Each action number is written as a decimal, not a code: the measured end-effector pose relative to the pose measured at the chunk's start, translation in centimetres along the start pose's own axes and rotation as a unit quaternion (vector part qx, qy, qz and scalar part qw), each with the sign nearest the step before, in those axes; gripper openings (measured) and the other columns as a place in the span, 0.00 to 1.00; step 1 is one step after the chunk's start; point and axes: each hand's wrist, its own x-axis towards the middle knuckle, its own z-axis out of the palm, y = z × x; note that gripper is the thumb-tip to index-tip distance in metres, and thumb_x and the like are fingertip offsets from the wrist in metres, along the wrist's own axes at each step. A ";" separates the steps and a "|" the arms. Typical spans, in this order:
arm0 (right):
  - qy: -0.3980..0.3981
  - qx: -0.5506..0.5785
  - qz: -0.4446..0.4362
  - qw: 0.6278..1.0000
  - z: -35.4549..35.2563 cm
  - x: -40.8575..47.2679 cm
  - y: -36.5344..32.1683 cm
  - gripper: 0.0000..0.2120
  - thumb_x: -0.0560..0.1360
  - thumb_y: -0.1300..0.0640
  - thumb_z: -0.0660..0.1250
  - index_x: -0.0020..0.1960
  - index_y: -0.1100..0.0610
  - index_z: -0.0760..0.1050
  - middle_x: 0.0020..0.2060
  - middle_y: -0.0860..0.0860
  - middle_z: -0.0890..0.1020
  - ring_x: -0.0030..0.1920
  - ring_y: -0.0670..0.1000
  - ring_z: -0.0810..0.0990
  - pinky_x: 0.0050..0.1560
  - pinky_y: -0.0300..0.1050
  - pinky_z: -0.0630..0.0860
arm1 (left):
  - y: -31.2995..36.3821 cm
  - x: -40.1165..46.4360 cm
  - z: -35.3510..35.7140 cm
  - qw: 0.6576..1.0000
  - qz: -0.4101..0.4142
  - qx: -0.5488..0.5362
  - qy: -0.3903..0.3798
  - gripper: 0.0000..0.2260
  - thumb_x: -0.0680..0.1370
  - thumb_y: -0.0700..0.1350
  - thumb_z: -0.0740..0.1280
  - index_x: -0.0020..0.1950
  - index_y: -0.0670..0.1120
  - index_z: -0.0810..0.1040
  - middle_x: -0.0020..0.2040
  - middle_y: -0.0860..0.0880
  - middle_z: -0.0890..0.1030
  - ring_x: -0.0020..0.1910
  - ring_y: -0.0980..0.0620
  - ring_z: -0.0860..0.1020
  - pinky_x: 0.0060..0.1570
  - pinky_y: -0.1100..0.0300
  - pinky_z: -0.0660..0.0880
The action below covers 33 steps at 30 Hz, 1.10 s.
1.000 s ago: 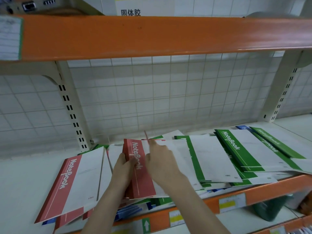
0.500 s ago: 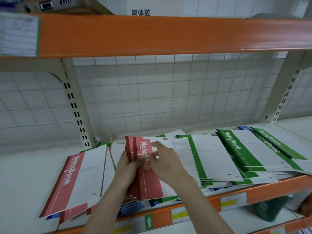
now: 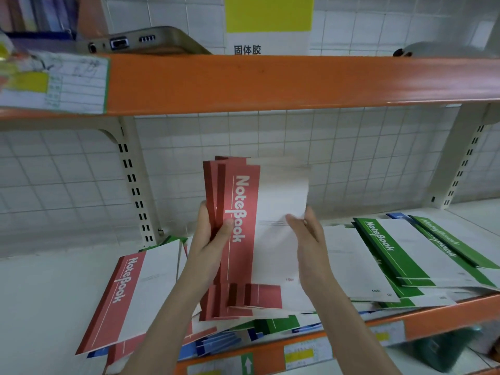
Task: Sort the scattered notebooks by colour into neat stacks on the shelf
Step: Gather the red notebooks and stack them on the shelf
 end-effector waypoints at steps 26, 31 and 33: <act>0.005 -0.272 0.015 0.962 -3.1 0.2 0.6 0.14 0.82 0.55 0.55 0.63 0.60 0.66 0.50 0.62 0.79 0.41 0.53 0.79 0.34 0.37 0.77 | -2.5 0.6 3.5 0.975 -0.127 0.183 -0.008 0.11 0.80 0.53 0.59 0.61 0.52 0.68 0.53 0.57 0.77 0.42 0.67 0.73 0.37 0.73 0.68; 0.034 -0.264 0.119 0.957 -8.5 0.2 -0.9 0.14 0.81 0.54 0.54 0.62 0.62 0.67 0.50 0.52 0.77 0.45 0.46 0.76 0.45 0.41 0.74 | -2.2 1.2 7.9 0.963 -0.237 0.124 -0.037 0.13 0.83 0.51 0.53 0.63 0.49 0.71 0.48 0.55 0.79 0.40 0.58 0.77 0.39 0.63 0.73; 0.069 -0.271 0.144 0.949 -11.2 -0.2 -1.5 0.17 0.82 0.55 0.54 0.65 0.64 0.66 0.56 0.58 0.76 0.48 0.52 0.76 0.49 0.47 0.74 | -2.3 1.3 10.7 0.959 -0.252 0.112 -0.071 0.09 0.83 0.50 0.54 0.53 0.50 0.73 0.38 0.56 0.77 0.30 0.60 0.78 0.27 0.65 0.71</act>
